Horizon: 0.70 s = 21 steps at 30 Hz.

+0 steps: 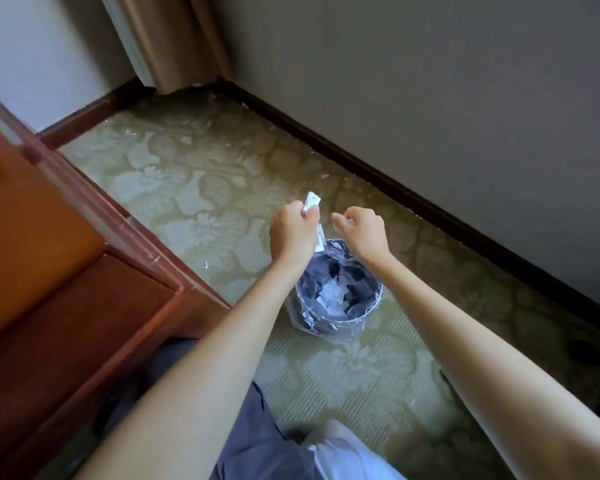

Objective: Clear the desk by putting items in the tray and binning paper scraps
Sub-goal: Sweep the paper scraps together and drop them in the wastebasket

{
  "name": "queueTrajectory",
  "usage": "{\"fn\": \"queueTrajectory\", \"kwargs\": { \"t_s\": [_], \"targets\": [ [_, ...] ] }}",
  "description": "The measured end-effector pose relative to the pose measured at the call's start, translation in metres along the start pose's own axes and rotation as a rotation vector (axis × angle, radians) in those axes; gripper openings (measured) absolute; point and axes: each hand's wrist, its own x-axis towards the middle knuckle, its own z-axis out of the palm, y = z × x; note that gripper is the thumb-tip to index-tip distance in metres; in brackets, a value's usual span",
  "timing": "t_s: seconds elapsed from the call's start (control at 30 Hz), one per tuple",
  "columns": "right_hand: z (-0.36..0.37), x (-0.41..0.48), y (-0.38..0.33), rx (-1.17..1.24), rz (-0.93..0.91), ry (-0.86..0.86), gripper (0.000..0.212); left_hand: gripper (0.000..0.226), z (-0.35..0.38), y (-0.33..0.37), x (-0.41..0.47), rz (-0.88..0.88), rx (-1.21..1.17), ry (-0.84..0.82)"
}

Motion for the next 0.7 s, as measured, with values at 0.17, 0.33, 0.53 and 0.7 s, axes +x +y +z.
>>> {"fn": "queueTrajectory", "kwargs": {
  "t_s": [0.17, 0.33, 0.53, 0.7],
  "targets": [
    [0.032, 0.035, 0.059, -0.110, 0.143, -0.076, 0.032, 0.047, 0.063, -0.051, 0.035, -0.216, 0.025, -0.193],
    [0.069, 0.063, 0.111, -0.160, 0.282, -0.122, 0.023, 0.041, 0.114, -0.090, 0.057, -0.500, -0.117, -0.338],
    [0.106, 0.083, 0.152, -0.172, 0.357, -0.254, 0.026, 0.014, 0.153, -0.113, 0.073, -0.859, -0.365, -0.380],
    [0.122, 0.088, 0.170, -0.214, 0.325, -0.331, 0.031, 0.031, 0.171, -0.132, 0.081, -0.902, -0.385, -0.381]
  ]
}}
